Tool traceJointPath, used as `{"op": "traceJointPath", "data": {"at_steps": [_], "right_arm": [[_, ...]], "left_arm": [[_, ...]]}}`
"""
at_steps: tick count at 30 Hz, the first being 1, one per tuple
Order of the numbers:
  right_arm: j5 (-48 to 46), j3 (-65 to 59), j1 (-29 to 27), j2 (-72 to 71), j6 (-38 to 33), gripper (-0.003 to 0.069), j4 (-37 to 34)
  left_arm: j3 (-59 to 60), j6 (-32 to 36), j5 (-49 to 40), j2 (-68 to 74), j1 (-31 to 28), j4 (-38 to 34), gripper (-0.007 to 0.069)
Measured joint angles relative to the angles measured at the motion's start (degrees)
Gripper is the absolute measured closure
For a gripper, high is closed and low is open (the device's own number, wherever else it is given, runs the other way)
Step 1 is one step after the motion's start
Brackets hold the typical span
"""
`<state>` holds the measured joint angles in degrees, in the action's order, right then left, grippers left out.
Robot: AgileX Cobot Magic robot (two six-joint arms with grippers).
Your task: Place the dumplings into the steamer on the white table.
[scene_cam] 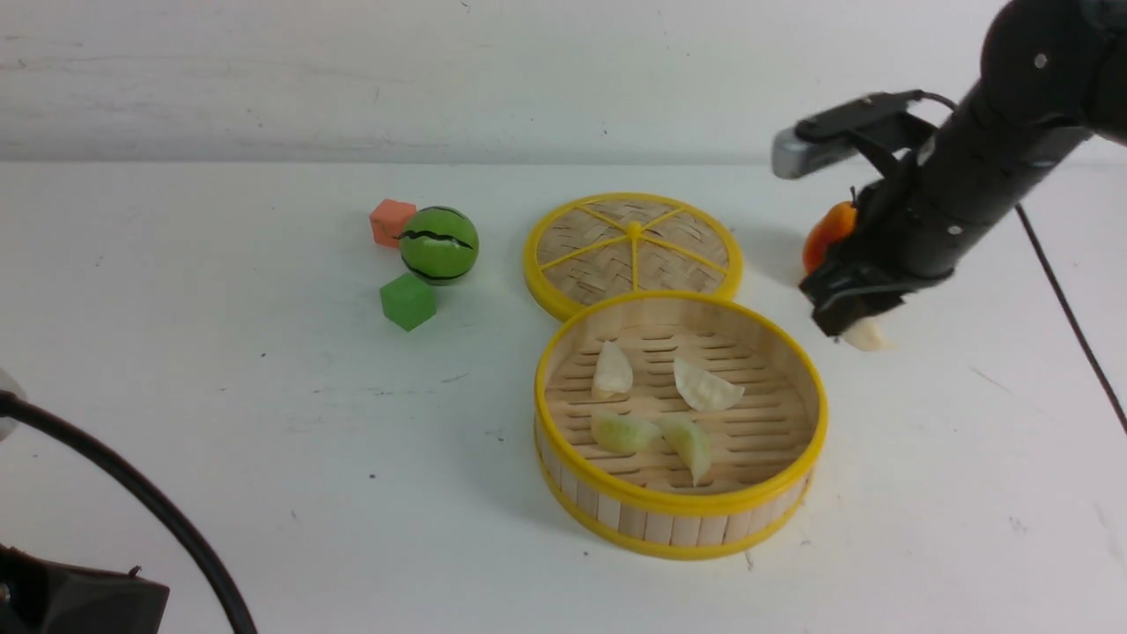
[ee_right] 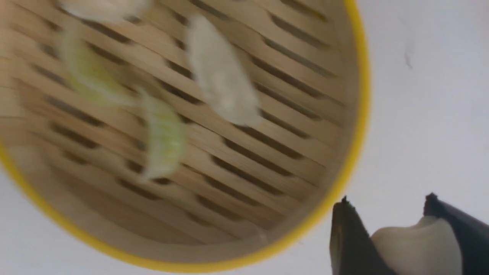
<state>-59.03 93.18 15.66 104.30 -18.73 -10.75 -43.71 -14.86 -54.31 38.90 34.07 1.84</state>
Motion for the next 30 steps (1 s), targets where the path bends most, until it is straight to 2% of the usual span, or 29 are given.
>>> {"op": "traceJointPath", "data": {"at_steps": [6, 12, 16, 25, 30], "right_arm": [[-0.5, 0.1, 6.1, 3.4, 0.6, 0.0422, -1.4], [1.6, -0.2, 6.8, 9.0, 7.8, 0.0422, -1.2], [1.8, -0.2, 6.8, 11.2, 9.1, 0.0420, -0.7], [1.7, -0.2, 6.8, 11.5, 9.4, 0.0228, 0.3], [-0.9, -0.5, 6.8, 6.3, 9.4, 0.0228, 0.3]], "left_arm": [[0.0, 0.4, 0.1, 0.0, 0.0, 0.3, 0.0575], [0.0, 2.6, -1.2, 0.0, 0.0, 0.4, 0.0569], [0.0, 2.8, -1.4, 0.0, 0.0, 0.4, 0.0565], [0.4, 2.8, -2.1, 0.0, 0.0, 0.4, 0.0555], [2.9, 2.8, -3.4, -2.3, 0.0, 0.3, 0.0554]]}}
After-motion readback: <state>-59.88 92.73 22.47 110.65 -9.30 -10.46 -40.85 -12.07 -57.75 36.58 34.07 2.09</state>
